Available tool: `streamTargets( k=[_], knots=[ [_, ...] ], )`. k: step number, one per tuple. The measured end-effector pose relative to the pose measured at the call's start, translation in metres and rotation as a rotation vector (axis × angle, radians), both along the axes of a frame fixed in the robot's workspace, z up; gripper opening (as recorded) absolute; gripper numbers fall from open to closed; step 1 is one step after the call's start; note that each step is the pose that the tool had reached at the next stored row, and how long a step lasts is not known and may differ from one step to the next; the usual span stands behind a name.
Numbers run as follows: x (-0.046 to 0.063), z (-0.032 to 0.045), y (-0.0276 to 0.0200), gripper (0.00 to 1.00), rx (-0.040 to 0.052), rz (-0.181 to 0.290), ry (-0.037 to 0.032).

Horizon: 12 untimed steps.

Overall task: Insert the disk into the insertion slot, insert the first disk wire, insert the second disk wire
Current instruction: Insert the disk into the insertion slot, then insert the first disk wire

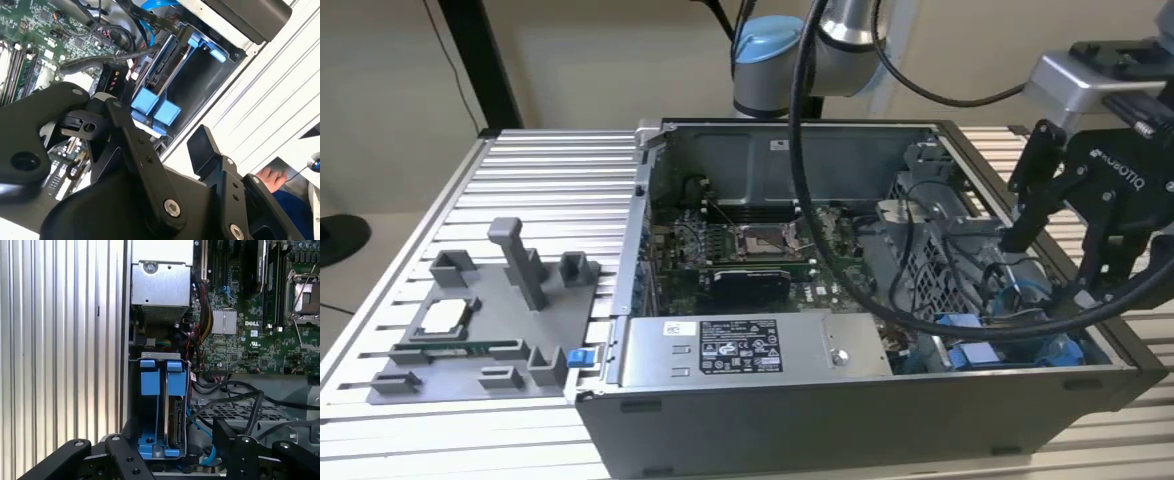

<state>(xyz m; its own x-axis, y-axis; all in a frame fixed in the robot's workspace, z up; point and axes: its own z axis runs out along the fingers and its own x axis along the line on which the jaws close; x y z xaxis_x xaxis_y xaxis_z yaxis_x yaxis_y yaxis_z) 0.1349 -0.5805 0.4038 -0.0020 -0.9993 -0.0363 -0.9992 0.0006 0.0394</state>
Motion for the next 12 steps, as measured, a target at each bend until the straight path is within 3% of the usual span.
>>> streamTargets(
  k=[7, 12],
  knots=[
    [-0.0026, 0.0016, -0.0029, 1.00, 0.0002, 0.000, -0.0001],
    [-0.0035, 0.0019, 0.0030, 1.00, -0.0022, 0.000, -0.0038]
  ],
)
